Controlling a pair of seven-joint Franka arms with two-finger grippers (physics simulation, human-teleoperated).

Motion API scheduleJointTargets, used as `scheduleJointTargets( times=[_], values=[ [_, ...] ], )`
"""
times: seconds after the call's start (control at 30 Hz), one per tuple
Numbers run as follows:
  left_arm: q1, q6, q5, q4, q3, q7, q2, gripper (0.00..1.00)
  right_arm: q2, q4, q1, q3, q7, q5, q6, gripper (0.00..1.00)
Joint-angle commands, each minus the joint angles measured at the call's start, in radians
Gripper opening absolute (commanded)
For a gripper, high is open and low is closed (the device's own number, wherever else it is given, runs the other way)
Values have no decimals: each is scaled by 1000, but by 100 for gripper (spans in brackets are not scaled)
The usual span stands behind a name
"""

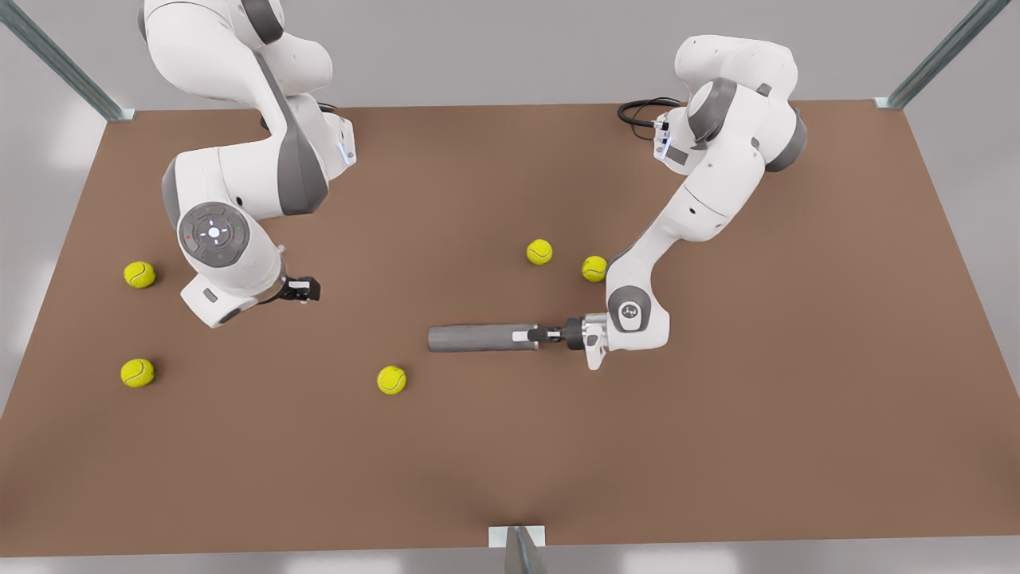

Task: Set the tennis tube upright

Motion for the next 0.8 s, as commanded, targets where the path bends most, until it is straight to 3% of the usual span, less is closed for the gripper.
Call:
scheduleJointTargets(
  times=[0.0,0.4,0.77],
  values=[
    [0,0,1,0,0,0,0,30,0,0,0,0,0,0,0,100],
    [5,-8,1,-3,-2,3,-19,21,0,0,0,0,0,6,0,100],
    [11,-9,2,-33,0,3,-71,21,0,0,2,0,-2,3,0,100]
  ],
)
